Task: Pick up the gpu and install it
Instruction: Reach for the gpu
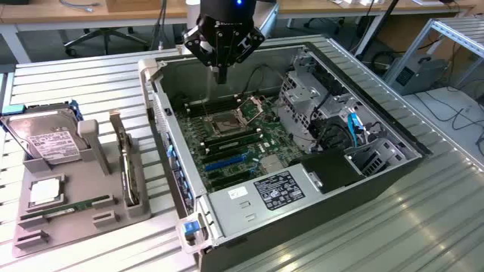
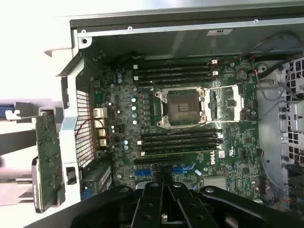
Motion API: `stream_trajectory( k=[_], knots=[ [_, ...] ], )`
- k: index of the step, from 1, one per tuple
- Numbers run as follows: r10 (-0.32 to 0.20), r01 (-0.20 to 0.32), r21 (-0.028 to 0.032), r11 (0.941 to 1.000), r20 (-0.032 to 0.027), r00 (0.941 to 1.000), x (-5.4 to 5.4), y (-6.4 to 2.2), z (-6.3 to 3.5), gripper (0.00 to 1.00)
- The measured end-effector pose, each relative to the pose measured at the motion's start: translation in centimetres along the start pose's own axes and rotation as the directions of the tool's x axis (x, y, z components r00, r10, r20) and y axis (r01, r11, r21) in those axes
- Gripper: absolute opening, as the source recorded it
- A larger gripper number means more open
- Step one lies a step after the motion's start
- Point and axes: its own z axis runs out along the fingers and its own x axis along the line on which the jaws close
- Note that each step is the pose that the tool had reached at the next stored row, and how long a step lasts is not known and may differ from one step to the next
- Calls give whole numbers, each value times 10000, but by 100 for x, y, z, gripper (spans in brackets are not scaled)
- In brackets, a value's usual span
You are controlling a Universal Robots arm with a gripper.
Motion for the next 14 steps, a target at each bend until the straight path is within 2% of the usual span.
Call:
stream_trajectory(
  k=[14],
  knots=[
    [1, -1, 0, 10000, 0, 10000, 51, -4, -1, 11]
  ],
)
